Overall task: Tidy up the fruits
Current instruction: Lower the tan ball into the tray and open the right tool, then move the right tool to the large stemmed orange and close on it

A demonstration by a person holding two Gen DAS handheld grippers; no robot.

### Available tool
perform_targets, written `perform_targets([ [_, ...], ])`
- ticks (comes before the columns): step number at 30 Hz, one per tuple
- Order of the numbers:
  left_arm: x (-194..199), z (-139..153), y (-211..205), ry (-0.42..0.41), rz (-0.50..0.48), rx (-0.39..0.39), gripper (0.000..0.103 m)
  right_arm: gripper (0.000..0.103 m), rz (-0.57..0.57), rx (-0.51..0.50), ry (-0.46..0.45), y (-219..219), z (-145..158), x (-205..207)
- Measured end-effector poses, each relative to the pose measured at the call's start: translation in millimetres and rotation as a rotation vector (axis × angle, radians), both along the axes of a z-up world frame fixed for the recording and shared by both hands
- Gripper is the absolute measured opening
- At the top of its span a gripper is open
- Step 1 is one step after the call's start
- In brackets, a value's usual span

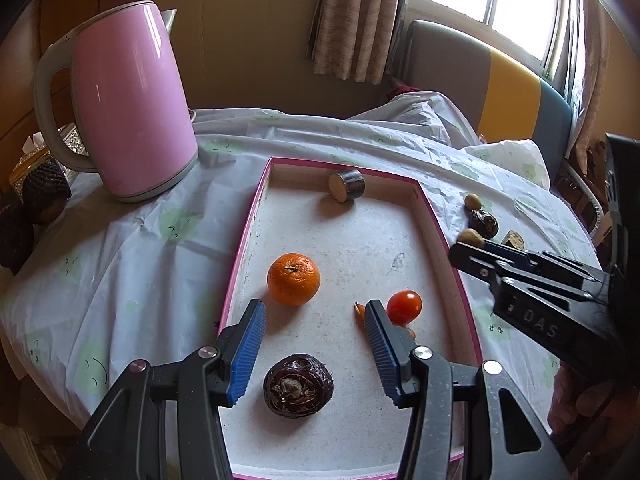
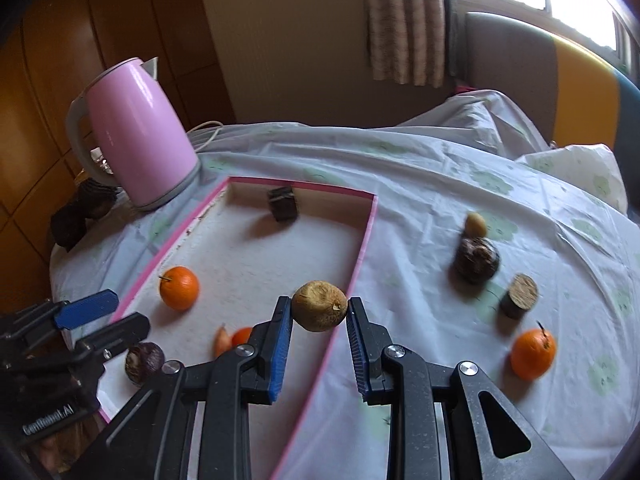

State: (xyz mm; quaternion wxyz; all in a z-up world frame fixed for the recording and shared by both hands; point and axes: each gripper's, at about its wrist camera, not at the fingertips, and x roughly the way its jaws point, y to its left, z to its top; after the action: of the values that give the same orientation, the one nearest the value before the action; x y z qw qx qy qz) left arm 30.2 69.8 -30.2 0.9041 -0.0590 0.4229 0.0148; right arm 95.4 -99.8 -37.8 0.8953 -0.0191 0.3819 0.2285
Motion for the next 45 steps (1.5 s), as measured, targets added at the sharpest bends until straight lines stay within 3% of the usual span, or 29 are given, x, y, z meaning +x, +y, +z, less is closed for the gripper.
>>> perform_targets([
  [6, 0, 0, 4, -0.002, 0.005, -0.002, 0.052, 0.028, 0.027, 0.003, 0.025, 26, -4, 9],
  [11, 1, 0, 7, 0.001, 0.013, -0.007, 0.052, 0.049, 0.034, 0.01, 0.018, 35, -6, 8],
  [17, 0, -1, 5, 0.002, 0.01, -0.005, 0.052, 0.05, 0.007, 0.018, 0.025, 26, -8, 2],
  [35, -3, 3, -23, -0.005, -0.058, 0.031, 0.052, 0.077, -0.208, 0.06, -0.004, -60, -7, -20],
  [45, -4, 2, -46, 0.0, -0.11, 0.063, 0.052, 0.079, -0.367, 0.064, 0.005, -119, -18, -27],
])
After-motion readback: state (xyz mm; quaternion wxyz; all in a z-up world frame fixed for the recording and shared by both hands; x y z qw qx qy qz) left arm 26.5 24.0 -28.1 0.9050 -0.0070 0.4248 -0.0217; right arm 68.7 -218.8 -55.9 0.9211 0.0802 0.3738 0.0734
